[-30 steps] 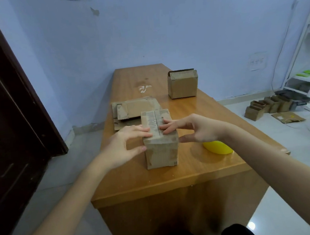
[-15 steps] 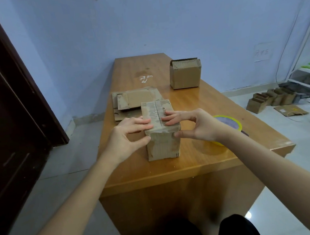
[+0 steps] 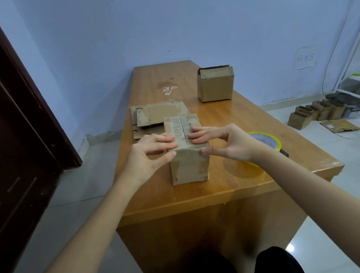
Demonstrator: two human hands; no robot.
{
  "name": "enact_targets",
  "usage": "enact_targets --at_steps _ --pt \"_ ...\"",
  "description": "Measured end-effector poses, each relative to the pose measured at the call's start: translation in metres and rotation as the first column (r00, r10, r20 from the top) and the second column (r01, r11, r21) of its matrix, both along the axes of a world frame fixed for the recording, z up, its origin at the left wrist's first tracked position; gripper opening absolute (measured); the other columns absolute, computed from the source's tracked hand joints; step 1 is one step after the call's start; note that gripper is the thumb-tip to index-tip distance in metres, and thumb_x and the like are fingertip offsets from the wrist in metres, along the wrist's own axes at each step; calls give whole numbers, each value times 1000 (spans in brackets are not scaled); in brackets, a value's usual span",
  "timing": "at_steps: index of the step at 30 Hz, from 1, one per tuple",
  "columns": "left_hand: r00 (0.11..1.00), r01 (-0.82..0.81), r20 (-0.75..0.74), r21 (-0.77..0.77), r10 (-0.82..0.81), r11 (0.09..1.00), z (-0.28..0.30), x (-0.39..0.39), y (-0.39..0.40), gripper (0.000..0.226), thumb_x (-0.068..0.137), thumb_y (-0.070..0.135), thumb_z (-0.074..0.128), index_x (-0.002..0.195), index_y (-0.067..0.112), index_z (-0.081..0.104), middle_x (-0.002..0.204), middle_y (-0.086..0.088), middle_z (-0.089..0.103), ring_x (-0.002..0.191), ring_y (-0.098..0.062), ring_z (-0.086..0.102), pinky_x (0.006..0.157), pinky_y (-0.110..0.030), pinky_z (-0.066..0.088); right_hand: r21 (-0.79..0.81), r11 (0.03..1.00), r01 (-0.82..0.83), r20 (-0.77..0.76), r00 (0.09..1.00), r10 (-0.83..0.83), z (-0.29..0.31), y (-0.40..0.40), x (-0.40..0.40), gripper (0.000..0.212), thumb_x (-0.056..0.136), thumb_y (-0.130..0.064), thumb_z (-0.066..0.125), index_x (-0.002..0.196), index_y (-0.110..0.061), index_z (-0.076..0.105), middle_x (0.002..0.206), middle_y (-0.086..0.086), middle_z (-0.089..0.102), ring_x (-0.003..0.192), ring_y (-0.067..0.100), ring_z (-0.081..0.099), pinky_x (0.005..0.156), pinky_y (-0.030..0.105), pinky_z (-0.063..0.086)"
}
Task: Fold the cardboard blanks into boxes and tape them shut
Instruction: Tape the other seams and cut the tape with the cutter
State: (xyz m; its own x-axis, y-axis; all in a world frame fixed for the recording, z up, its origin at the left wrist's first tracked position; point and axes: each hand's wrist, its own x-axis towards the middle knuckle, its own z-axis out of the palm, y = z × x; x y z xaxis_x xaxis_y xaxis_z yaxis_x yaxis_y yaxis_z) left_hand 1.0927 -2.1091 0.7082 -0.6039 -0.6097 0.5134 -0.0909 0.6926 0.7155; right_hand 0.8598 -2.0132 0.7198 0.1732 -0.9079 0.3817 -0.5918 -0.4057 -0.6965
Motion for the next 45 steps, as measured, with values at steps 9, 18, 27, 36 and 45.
enact_targets --at_steps 9,18,27,36,45 --pt "996 -16 -87 40 19 999 -5 -6 4 20 74 16 76 91 27 72 103 13 66 113 -6 55 85 -25 54 -105 993 62 73 996 -54 -9 -1 9 32 78 -28 70 105 -10 72 116 -2 68 125 3 51 107 23 38" --pt "999 26 -40 -4 -26 1000 -2 -2 4 18 79 25 66 96 27 70 108 16 63 116 2 51 88 -14 48 -11 999 34 12 999 -34 0 0 4 29 94 -25 52 111 -11 70 124 -5 63 129 -2 44 107 16 33" --pt "999 10 -51 -32 -12 999 -4 -3 7 21 84 19 65 103 25 69 112 12 63 119 1 50 87 -14 48 33 999 -21 226 974 13 -4 3 7 25 83 -22 65 101 -6 73 124 2 64 135 5 40 112 28 34" --pt "996 34 -79 31 -31 999 -3 -2 7 24 84 7 65 102 21 70 113 8 64 121 2 49 88 -10 45 48 998 -29 346 938 10 -9 6 13 21 87 -20 59 100 -7 71 123 1 66 135 3 38 110 24 35" --pt "992 -32 -109 204 56 978 3 -7 16 14 73 35 66 75 23 74 111 9 66 109 2 57 91 -25 48 63 997 39 268 962 -55 -4 1 11 19 85 -22 64 92 -8 75 110 -4 71 124 1 50 103 16 37"
